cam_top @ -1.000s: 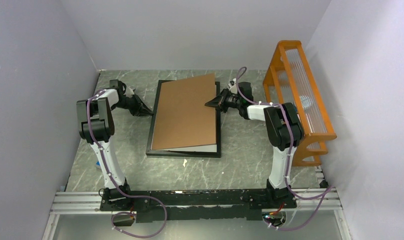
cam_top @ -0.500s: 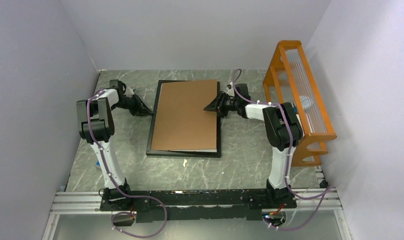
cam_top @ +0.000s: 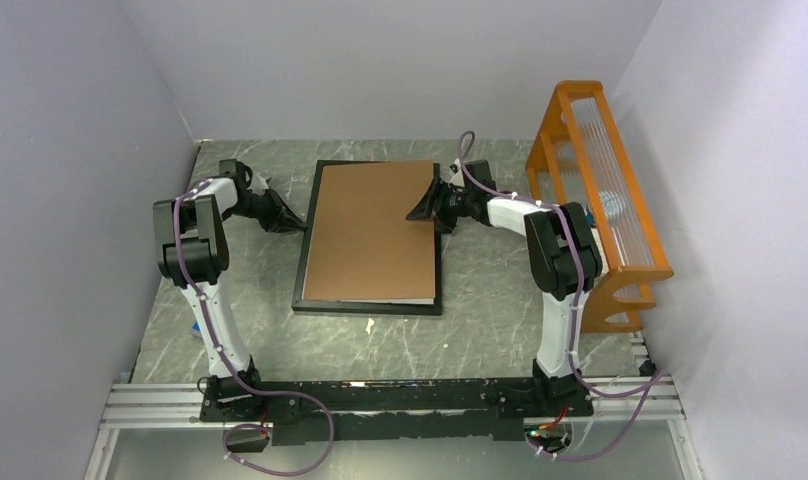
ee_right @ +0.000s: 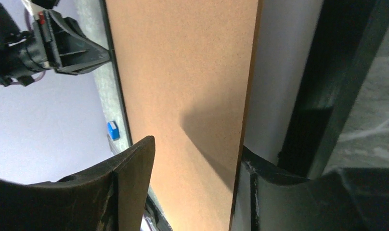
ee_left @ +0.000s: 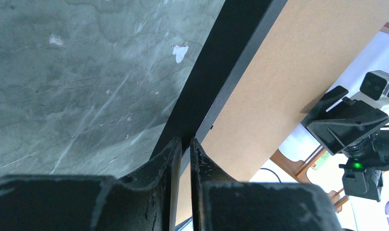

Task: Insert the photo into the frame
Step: Place the photo frame item in the photo frame.

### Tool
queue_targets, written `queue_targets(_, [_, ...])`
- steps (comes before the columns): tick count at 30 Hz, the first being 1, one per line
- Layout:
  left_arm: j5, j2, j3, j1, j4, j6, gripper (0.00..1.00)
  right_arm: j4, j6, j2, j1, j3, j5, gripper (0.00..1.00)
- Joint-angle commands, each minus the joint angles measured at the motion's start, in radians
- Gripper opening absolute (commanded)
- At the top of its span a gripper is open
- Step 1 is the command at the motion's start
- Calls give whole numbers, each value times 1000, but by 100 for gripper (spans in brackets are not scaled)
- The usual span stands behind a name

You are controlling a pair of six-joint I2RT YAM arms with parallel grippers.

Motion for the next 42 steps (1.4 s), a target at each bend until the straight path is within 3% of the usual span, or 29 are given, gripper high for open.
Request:
queue_targets(1, [-2,6,0,-8,-4,7,17,-30,-47,-7,2,25,27,62])
queue_targets(6, [-3,-4,-3,-9,-9,8,17,-76,-69,-50,-2,25,64,72])
queue_targets(15, [-5,-18,-13,-9,-14,10,17,-217,-133,-78,-20,56,165,75])
queue_targets(22, [-5,-27,-23,-8,-15,14,17,-260,-140,-86,-20,51,182,62])
queue_targets(32, [-9,-36,-32,-9,-16,14,17,-348,-171,-141,-20,47,312,65])
queue_targets(42, [5,-33,-34,-9,-11,12,20,-295,-166,-108,-11,40,207,58])
